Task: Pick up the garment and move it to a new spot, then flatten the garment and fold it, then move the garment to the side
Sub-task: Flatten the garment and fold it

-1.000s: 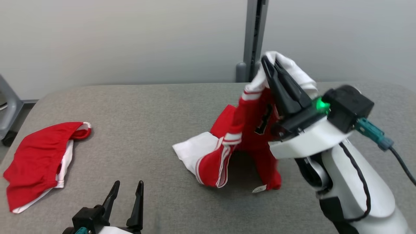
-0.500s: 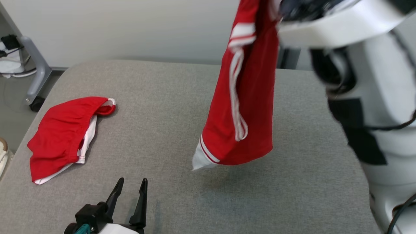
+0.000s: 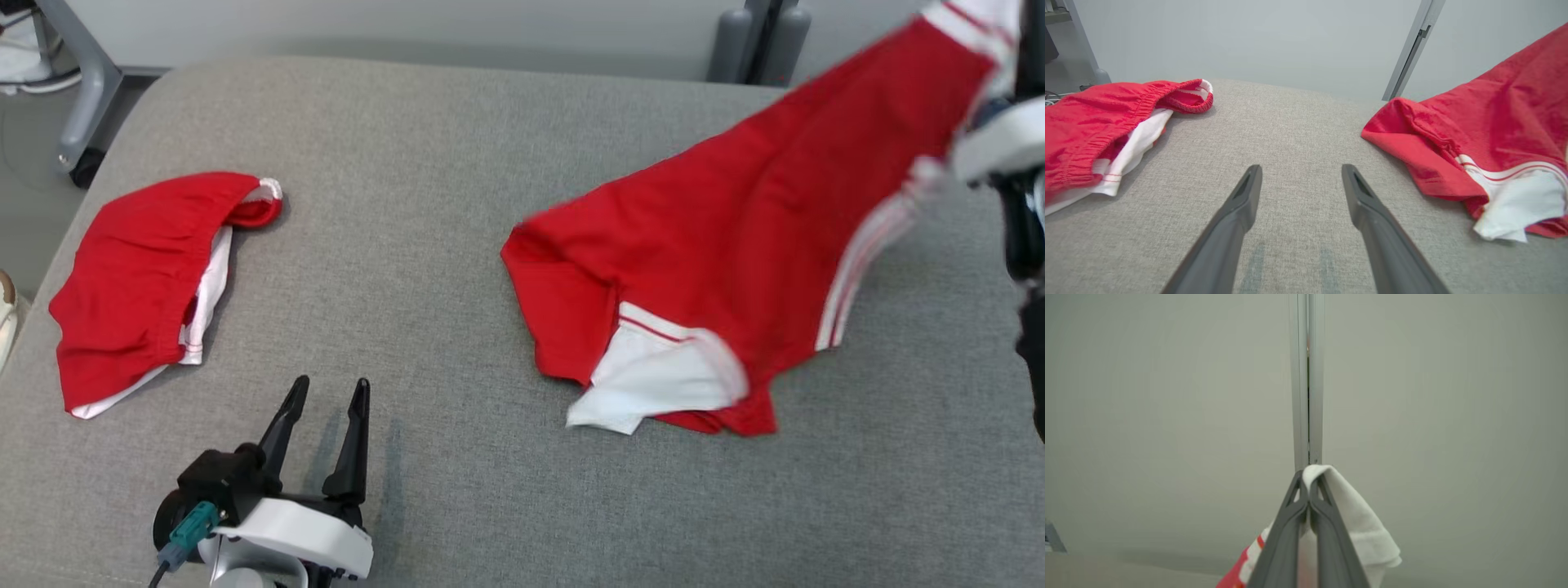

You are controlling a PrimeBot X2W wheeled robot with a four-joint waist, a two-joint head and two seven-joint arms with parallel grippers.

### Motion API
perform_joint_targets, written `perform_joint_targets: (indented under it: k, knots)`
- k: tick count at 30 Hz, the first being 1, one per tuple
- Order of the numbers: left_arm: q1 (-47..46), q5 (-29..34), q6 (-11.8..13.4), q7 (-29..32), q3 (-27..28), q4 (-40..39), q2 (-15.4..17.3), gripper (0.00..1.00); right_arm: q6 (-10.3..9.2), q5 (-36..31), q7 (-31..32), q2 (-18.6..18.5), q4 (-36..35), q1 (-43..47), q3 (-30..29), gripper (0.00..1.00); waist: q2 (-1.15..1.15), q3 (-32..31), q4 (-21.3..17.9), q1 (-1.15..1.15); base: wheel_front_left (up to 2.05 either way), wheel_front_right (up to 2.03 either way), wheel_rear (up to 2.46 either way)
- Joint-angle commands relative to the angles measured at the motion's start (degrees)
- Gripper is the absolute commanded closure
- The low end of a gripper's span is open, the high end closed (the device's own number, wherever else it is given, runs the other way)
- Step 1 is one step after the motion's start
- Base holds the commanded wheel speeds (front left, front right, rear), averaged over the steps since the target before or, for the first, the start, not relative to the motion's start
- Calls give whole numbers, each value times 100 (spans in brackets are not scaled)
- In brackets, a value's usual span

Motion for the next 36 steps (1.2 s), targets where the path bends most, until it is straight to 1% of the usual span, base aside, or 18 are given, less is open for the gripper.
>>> perform_joint_targets:
  k: [1,2,3,5,8,9,12,14,20,25,30,33,36]
  knots:
    - [-108,-12,-19,-11,0,-15,20,0,1,-88,23,-44,101,78,-76,65,0,140,50,0,0,0,0]
    - [-141,-3,-25,-11,3,-24,21,0,1,-135,48,-41,312,156,-242,12,0,188,55,0,0,0,0]
    - [-171,9,-26,-11,8,-27,20,0,1,-200,51,-38,468,193,-376,0,0,231,50,0,0,0,0]
    - [-208,75,-44,-11,53,-2,20,0,1,-384,31,32,837,380,-636,0,0,293,-2,0,0,0,0]
    - [-208,91,-55,-11,97,12,17,0,0,-425,-5,79,919,467,-758,0,0,296,-57,0,0,0,0]
    - [-187,110,-61,-11,128,31,20,0,1,-467,-21,220,907,589,-776,0,0,265,-125,0,0,0,0]
    - [-150,101,-59,-11,177,63,22,0,1,-441,-48,410,763,852,-722,0,0,153,-237,0,0,0,0]
    - [-102,103,-63,-11,174,79,19,0,1,-378,-51,547,529,1096,-618,0,0,48,-312,0,0,0,0]
    - [111,119,-63,-11,145,151,21,0,1,-52,-50,877,-170,2172,152,0,0,-358,-496,0,0,0,0]
    - [290,109,-15,-11,133,156,20,0,1,290,-51,1001,-617,3090,925,0,0,-558,-575,0,0,0,0]
    - [345,148,-13,-11,134,172,21,0,1,546,-52,1047,-818,3749,1644,0,0,-590,-599,0,0,0,0]
    - [342,154,-15,-11,139,173,21,0,1,683,-51,1050,-875,3933,1816,0,0,-580,-596,0,0,0,0]
    - [348,141,-18,-11,130,164,21,0,1,888,-51,1063,-966,4156,2183,0,0,-551,-590,0,0,0,0]
